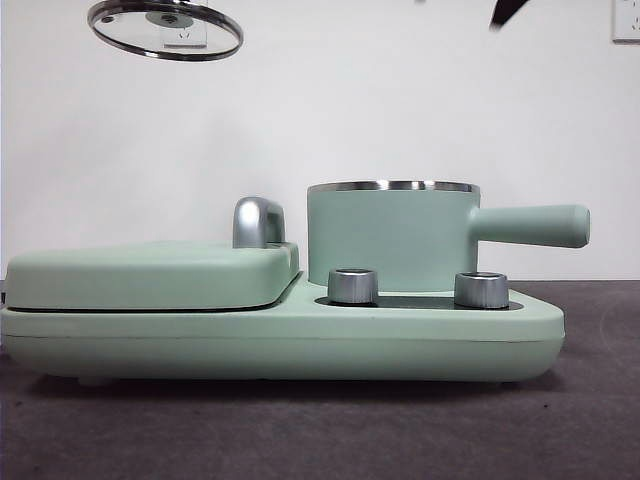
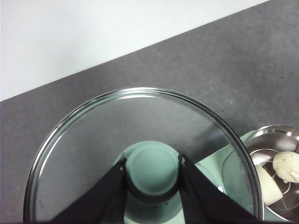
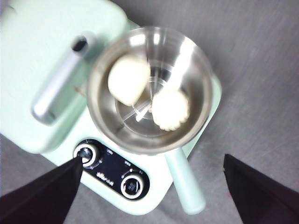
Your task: Put the buns in a small steamer
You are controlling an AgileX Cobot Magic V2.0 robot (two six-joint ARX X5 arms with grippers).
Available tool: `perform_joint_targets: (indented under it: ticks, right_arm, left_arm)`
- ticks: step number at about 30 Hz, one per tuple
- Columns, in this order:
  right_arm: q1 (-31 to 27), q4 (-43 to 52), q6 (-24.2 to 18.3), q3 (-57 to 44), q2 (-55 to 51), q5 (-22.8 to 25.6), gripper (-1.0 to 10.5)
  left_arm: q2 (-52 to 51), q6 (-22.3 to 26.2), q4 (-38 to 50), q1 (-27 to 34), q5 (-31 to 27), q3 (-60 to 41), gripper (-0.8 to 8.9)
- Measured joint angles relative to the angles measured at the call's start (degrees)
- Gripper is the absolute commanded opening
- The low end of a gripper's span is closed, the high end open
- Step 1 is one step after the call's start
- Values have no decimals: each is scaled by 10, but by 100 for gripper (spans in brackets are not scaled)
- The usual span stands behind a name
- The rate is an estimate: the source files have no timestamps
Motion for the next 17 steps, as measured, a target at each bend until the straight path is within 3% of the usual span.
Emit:
perform_joint_targets:
  ticks: [9,17]
  right_arm:
    - [14,3,8,-103,-224,-1,479]
    - [16,75,58,-285,-441,-1,479]
  left_arm:
    - [0,-2,0,-38,21,0,15]
    - [0,-2,-1,-91,21,0,15]
